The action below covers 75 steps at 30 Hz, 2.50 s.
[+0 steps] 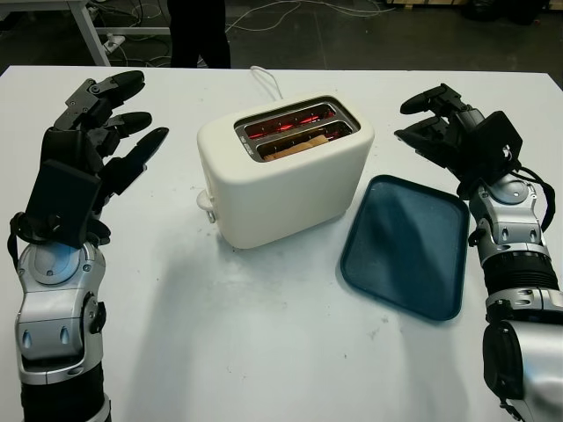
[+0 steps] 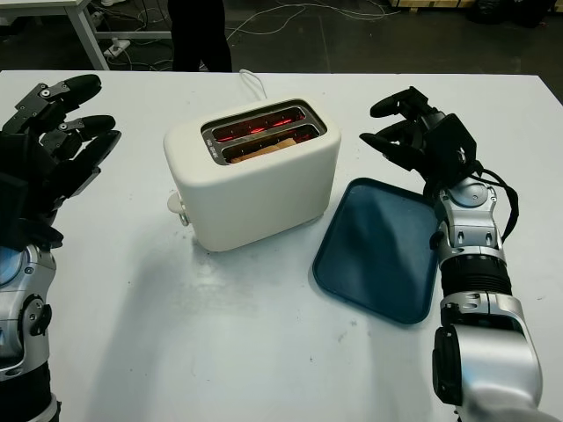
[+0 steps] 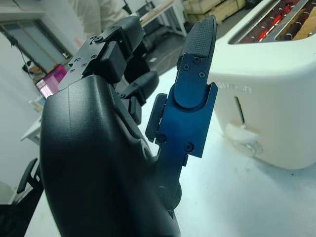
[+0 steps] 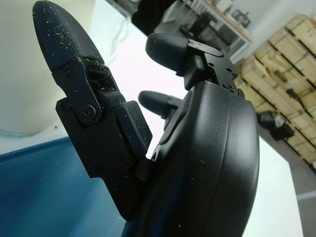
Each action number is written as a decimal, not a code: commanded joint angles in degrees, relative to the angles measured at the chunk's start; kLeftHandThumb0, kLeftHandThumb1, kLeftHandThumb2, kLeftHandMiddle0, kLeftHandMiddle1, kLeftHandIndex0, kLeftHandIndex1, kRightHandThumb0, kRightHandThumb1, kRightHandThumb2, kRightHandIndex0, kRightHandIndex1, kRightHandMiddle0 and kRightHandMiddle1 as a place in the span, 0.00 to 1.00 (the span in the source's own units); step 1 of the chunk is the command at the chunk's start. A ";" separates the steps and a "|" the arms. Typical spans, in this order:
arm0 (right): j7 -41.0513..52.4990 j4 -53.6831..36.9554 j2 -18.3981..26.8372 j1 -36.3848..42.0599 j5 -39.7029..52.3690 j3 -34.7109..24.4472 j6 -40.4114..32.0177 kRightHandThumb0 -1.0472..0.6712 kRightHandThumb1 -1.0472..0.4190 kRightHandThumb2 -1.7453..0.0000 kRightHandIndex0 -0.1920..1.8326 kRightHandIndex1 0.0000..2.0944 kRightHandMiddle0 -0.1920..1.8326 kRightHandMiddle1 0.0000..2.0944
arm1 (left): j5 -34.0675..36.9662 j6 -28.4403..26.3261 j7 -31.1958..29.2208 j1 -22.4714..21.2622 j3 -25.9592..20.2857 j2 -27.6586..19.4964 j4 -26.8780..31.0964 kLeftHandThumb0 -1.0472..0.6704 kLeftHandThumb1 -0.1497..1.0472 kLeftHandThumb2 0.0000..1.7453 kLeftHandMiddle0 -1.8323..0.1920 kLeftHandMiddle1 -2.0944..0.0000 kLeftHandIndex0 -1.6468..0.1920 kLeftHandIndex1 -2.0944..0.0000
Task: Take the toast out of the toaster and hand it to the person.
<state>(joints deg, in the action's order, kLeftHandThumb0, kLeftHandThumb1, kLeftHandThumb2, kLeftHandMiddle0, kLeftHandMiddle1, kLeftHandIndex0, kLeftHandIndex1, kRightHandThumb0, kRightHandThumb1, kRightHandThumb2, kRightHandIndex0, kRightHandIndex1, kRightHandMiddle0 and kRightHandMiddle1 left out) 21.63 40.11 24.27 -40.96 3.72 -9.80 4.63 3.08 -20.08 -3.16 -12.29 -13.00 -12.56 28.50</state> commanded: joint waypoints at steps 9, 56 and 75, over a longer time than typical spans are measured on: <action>-0.24 -0.49 0.50 -0.94 0.22 0.12 -0.04 0.00 0.18 1.00 0.12 0.82 0.17 0.75 | 0.10 0.13 0.30 0.83 -0.25 -0.11 0.69 0.28 0.89 0.00 0.78 0.57 0.69 0.77; -0.11 0.20 0.47 -1.39 0.28 0.27 0.45 0.00 0.19 1.00 0.13 0.82 0.18 0.74 | -0.03 0.21 -0.23 0.09 0.05 -0.83 0.06 0.27 0.89 0.00 0.78 0.57 0.69 0.76; -4.76 14.48 3.54 -25.09 -13.46 10.13 21.71 0.00 0.14 1.00 0.60 0.51 0.56 0.46 | 0.18 -0.10 0.23 0.64 -0.16 -0.32 0.44 0.28 0.88 0.00 0.78 0.57 0.69 0.76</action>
<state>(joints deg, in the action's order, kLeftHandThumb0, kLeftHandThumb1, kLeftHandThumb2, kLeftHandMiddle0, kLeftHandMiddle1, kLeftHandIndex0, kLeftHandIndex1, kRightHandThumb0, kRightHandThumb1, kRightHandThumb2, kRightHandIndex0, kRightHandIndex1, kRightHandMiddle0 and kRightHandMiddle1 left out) 17.62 53.79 28.25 -64.51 -8.02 -1.21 24.35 3.06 -20.08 -3.29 -12.21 -12.91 -12.89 28.36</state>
